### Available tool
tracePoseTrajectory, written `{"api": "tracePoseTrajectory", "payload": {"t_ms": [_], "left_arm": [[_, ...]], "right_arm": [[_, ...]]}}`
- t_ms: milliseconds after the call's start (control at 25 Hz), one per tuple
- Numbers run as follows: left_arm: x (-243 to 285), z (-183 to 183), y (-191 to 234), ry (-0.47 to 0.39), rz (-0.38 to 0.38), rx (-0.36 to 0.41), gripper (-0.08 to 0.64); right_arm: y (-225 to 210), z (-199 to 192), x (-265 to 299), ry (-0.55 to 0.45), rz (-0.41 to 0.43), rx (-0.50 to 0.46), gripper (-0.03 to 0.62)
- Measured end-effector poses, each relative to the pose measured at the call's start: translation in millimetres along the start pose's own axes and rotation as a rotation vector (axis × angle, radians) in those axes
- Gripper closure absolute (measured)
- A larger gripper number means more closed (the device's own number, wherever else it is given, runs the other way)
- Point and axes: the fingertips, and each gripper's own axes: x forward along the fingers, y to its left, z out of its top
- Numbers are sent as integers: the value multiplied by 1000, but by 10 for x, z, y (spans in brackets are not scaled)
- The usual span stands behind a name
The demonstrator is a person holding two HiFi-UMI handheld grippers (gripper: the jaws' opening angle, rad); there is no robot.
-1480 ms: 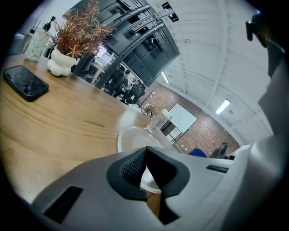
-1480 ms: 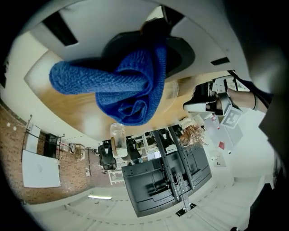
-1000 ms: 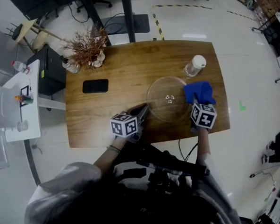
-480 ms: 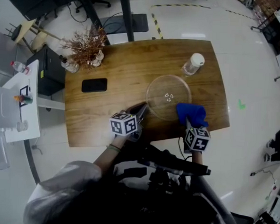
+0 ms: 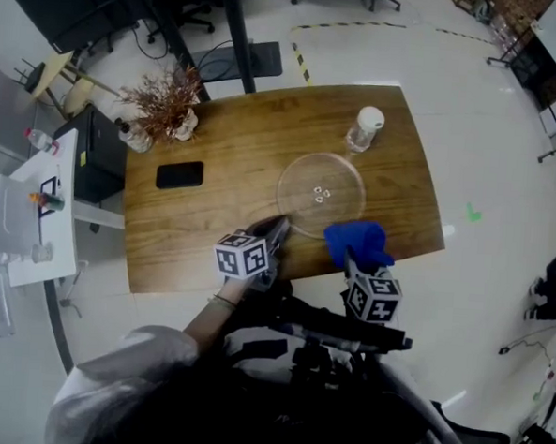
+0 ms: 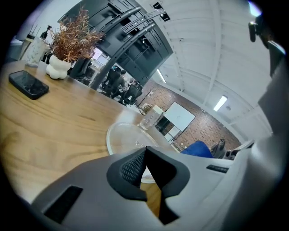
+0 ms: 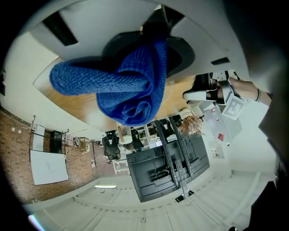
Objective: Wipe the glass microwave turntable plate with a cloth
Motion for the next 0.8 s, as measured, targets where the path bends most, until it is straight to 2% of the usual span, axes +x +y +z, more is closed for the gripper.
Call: {"api": "tracePoseTrajectory", "payload": {"t_ms": [400, 600, 800], "left_arm": [[-348, -522, -655, -49, 39, 33, 557], [-818, -834, -926, -136, 118, 36, 557], [-1350, -1052, -1160, -213, 162, -8, 557]], "right_arm": [[-138, -417, -661, -46, 72, -9, 506], [-279, -645, -1148, -74, 72, -64, 506], [-283, -892, -1500, -101, 101, -21, 506]]}}
